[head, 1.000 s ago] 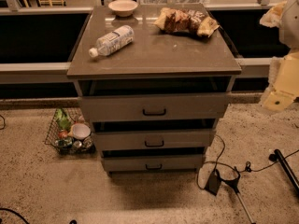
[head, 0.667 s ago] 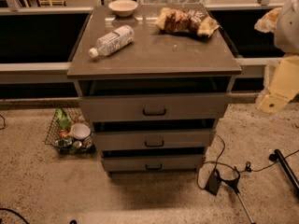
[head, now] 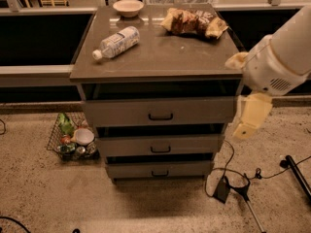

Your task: Open top drawer

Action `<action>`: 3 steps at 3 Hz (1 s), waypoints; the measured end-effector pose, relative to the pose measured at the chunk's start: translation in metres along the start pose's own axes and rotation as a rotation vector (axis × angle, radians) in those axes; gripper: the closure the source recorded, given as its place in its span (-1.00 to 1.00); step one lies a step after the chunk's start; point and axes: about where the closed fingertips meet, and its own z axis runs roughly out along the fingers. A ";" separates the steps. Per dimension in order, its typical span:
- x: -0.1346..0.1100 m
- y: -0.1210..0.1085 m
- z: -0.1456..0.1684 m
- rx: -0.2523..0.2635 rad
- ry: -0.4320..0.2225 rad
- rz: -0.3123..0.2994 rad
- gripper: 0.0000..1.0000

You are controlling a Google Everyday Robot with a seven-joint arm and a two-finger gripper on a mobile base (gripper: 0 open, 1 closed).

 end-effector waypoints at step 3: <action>-0.004 0.005 0.069 -0.114 -0.052 -0.046 -1.00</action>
Offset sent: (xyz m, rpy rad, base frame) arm 0.0076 0.0223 -0.0435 0.0660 0.0662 0.0666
